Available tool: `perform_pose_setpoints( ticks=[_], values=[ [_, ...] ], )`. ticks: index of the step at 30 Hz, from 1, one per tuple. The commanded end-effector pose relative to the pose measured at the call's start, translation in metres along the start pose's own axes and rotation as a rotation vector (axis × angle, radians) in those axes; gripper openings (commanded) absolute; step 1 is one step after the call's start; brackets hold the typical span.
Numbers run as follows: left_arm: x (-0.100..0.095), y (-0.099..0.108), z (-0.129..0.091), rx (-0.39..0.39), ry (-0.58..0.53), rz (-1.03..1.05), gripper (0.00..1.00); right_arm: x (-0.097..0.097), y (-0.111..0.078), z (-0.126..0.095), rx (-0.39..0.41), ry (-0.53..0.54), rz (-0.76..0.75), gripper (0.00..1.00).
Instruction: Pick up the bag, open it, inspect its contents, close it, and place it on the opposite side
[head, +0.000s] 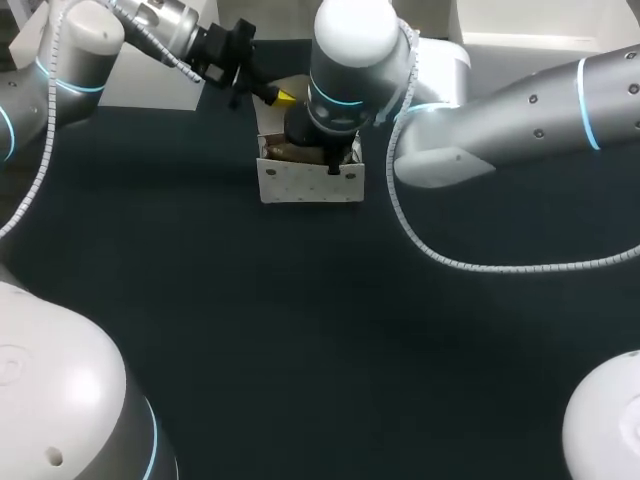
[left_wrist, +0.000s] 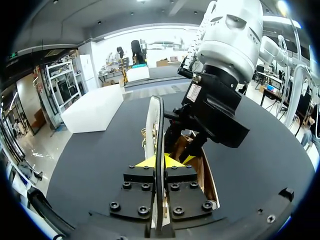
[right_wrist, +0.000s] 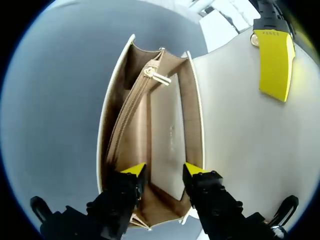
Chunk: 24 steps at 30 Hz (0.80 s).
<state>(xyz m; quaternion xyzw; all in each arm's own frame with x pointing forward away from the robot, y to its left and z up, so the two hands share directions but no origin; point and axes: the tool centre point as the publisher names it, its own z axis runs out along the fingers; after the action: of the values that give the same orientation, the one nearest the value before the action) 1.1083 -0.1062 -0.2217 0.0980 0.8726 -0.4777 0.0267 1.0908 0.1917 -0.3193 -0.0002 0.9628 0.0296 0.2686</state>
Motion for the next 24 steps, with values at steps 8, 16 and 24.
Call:
perform_pose_setpoints(
  ticks=[8, 16, 24],
  values=[
    [0.001, 0.009, 0.010, -0.050, -0.044, 0.002, 0.00, -0.008, -0.001, -0.052, 0.018, -0.181, 0.031, 0.36],
    [-0.015, 0.034, 0.022, -0.088, -0.108, 0.021, 0.00, -0.006, -0.001, -0.076, 0.022, -0.262, 0.048, 0.38],
    [-0.031, 0.055, 0.028, -0.126, -0.195, 0.100, 0.00, 0.007, -0.006, -0.075, 0.027, -0.276, 0.081, 0.23]
  ],
)
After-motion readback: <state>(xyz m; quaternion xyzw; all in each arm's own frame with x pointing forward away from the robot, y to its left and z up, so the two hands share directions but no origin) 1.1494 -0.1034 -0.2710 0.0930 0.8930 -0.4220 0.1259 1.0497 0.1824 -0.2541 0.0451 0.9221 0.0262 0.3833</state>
